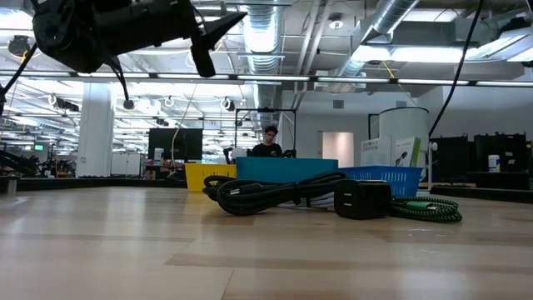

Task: Pick and place items into bin
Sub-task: Put the pink charger adapter into the yellow basket

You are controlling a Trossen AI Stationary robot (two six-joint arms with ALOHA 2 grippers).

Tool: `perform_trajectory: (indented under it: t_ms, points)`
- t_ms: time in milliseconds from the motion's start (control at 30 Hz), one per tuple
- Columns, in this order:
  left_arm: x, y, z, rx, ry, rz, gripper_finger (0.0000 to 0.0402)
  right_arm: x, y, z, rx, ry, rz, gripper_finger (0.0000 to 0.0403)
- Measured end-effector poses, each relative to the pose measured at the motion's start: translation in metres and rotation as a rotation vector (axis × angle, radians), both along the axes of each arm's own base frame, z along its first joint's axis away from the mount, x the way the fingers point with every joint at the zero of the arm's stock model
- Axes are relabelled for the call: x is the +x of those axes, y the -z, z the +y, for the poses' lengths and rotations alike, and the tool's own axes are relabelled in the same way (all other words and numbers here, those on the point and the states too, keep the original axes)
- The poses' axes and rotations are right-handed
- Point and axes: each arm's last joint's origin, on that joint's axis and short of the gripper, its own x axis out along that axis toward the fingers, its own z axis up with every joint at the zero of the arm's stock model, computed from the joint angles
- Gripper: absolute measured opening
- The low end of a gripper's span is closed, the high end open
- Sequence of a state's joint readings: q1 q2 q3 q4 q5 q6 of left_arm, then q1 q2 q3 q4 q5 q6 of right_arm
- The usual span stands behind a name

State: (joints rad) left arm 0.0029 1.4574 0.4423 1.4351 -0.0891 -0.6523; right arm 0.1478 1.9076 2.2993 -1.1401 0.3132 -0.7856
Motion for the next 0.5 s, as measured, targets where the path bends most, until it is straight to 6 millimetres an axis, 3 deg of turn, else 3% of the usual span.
perform_trajectory:
  t_ms: [200, 367, 500]
  points:
    - [0.0018, 0.0049, 0.0014, -0.123, -0.005, 0.040, 0.0167, -0.0007, 0.0008, 0.0000, -0.002, -0.001, 0.011, 0.0164]
    - [0.0017, 0.0049, 0.0019, -0.134, -0.026, 0.038, 0.0167, -0.0007, 0.0008, -0.0001, 0.004, 0.004, 0.010, 0.0200]
    - [0.0016, 0.0049, 0.0027, -0.148, -0.056, 0.036, 0.0167, -0.0006, 0.0010, 0.0000, 0.004, 0.004, 0.011, 0.0182]
